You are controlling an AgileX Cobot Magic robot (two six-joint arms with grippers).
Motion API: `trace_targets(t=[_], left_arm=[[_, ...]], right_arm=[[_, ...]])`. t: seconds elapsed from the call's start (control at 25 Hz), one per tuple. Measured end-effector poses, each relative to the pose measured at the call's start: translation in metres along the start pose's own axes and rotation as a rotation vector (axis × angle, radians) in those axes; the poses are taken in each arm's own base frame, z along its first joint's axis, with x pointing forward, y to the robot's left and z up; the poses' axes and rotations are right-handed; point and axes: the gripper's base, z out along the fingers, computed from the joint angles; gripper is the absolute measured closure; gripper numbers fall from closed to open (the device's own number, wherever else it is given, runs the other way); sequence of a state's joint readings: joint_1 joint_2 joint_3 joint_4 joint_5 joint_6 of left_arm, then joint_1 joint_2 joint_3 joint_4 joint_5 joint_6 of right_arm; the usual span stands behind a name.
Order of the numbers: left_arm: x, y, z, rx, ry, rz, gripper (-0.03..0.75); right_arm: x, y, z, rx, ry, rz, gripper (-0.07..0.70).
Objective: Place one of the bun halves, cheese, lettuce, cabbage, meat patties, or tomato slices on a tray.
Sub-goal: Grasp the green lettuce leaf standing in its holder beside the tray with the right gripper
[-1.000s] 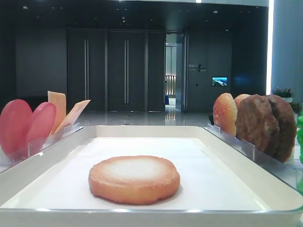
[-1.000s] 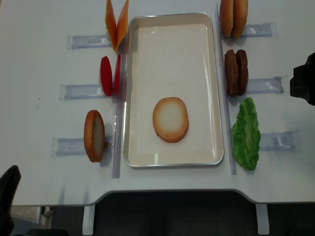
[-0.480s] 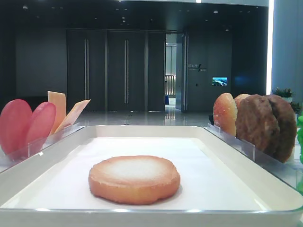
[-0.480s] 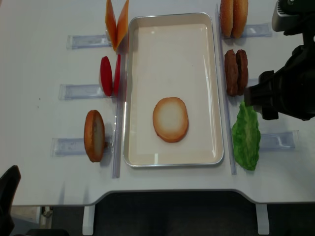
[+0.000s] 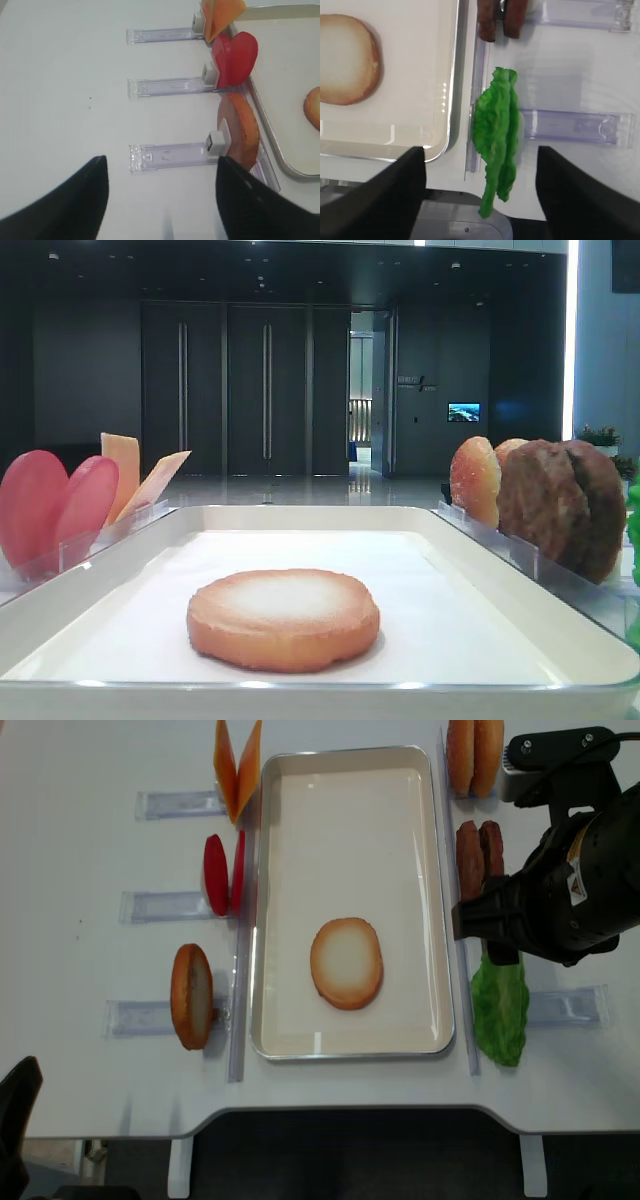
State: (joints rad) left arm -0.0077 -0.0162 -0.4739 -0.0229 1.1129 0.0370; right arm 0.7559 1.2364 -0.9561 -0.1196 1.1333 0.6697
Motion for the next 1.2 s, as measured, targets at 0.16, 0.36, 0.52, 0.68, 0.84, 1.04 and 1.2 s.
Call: trace_targets(t=[0.16,0.36,0.52,0.68,0.84,1.04,1.2], left_arm=[[0.0,0.0,0.0,0.0,0.0,0.0,0.199],[0.0,0.0,0.0,0.0,0.0,0.0,0.199],[0.0,0.0,0.0,0.0,0.0,0.0,0.199],[0.0,0.0,0.0,0.0,0.0,0.0,0.199],[0.0,0.0,0.0,0.0,0.0,0.0,0.199],[0.0,0.0,0.0,0.0,0.0,0.0,0.199],[0.0,0.0,0.0,0.0,0.0,0.0,0.199]], right_arm=[[0.0,0.0,0.001,0.002,0.005,0.0,0.181],[0.0,0.001,0.001,-0.004,0.01,0.004,0.181],[0.0,0.001,0.001,-0.005,0.011,0.003,0.181],[0.0,0.001,0.001,-0.005,0.011,0.003,0.189],[0.0,0.001,0.001,-0.006,0.009,0.002,0.192],[0.006,-0.001,0.013,-0.005,0.015,-0.003,0.194],[0.008,-0.002,0.018,-0.004,0.017,-0.004,0.196]])
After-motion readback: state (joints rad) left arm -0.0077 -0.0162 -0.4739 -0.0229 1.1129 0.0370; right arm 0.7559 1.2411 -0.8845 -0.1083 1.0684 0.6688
